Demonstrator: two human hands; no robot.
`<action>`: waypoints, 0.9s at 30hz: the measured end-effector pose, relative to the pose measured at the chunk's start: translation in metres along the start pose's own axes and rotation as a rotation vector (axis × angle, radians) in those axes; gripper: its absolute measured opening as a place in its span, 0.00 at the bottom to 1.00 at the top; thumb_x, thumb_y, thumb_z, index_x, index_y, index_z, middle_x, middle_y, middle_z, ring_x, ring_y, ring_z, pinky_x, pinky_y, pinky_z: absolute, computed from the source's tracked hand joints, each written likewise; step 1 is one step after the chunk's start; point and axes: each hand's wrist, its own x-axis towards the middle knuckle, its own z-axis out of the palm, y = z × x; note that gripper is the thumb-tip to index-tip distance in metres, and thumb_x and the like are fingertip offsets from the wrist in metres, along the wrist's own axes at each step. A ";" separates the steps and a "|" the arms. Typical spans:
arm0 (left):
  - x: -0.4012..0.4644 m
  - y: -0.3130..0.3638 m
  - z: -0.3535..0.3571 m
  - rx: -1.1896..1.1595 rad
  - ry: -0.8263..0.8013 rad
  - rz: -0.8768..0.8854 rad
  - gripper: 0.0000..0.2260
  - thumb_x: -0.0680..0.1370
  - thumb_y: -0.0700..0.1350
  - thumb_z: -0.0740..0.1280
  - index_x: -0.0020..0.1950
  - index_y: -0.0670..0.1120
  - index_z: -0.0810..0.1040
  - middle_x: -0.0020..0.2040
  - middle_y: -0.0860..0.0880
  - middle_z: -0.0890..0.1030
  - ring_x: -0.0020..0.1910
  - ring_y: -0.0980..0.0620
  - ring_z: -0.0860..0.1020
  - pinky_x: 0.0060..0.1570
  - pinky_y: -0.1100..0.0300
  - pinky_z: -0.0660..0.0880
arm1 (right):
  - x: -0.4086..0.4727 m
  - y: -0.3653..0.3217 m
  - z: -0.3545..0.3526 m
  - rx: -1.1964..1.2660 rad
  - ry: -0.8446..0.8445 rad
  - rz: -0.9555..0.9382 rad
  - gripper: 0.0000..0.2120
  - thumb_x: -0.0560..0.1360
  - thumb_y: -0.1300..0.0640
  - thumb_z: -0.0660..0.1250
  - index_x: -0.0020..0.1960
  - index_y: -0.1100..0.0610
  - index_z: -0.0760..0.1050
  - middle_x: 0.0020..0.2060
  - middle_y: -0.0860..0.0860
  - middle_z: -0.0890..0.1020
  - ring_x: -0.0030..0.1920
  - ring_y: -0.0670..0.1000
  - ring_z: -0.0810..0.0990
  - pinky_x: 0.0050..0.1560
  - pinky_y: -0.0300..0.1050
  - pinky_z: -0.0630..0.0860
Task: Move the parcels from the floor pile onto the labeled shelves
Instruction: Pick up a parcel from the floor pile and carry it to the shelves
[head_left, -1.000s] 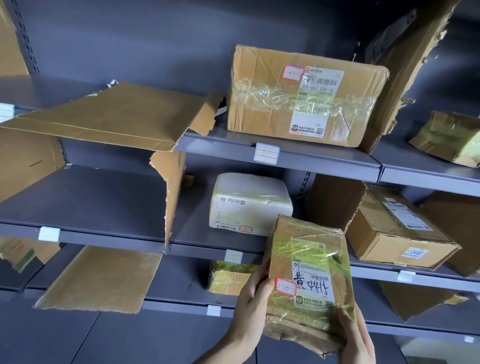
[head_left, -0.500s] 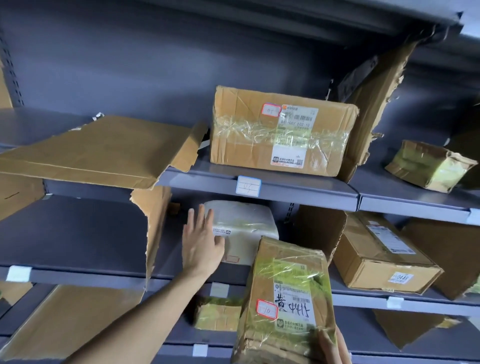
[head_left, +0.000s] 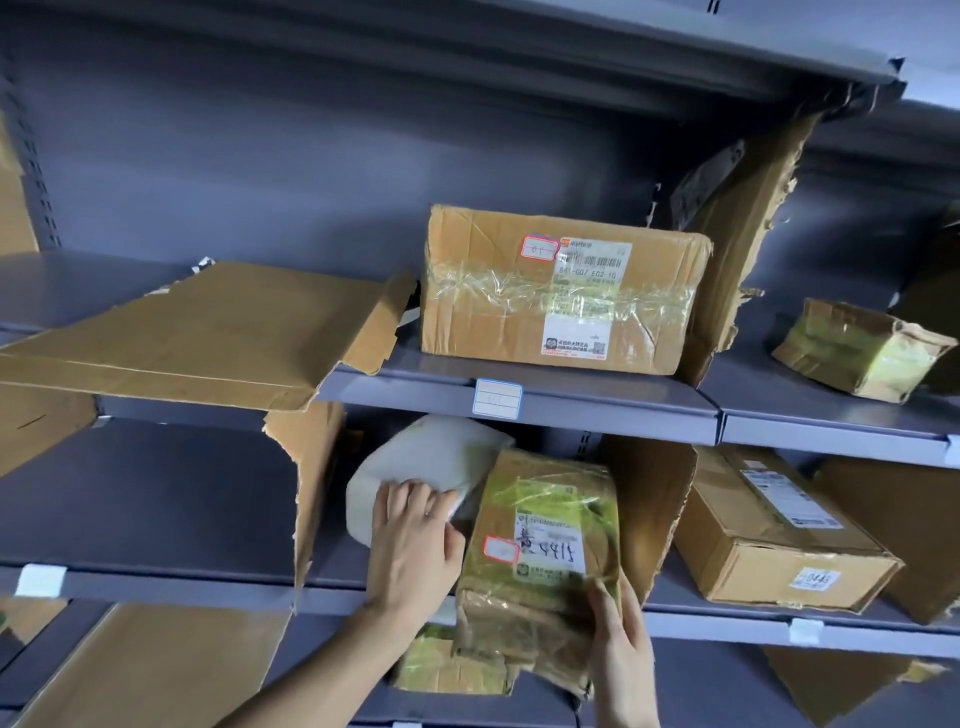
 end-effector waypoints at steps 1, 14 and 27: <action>-0.001 0.001 0.001 -0.019 0.001 0.004 0.17 0.72 0.45 0.58 0.55 0.51 0.81 0.46 0.51 0.77 0.51 0.45 0.75 0.62 0.45 0.71 | 0.007 -0.006 0.009 -0.026 -0.036 0.026 0.18 0.81 0.50 0.66 0.69 0.38 0.75 0.67 0.42 0.78 0.69 0.48 0.74 0.75 0.55 0.67; -0.019 0.019 0.011 -0.110 -0.126 0.086 0.07 0.74 0.48 0.71 0.51 0.53 0.85 0.66 0.46 0.78 0.62 0.47 0.78 0.55 0.53 0.80 | 0.096 -0.021 0.061 -0.199 -0.014 0.058 0.26 0.82 0.39 0.60 0.73 0.53 0.72 0.68 0.54 0.79 0.68 0.57 0.76 0.70 0.50 0.70; 0.017 0.060 0.009 0.185 -0.395 0.052 0.22 0.80 0.53 0.59 0.73 0.49 0.67 0.81 0.38 0.45 0.80 0.39 0.44 0.76 0.39 0.42 | 0.102 0.004 0.057 -0.454 -0.144 0.287 0.25 0.81 0.46 0.61 0.73 0.59 0.70 0.66 0.54 0.78 0.65 0.57 0.78 0.58 0.42 0.74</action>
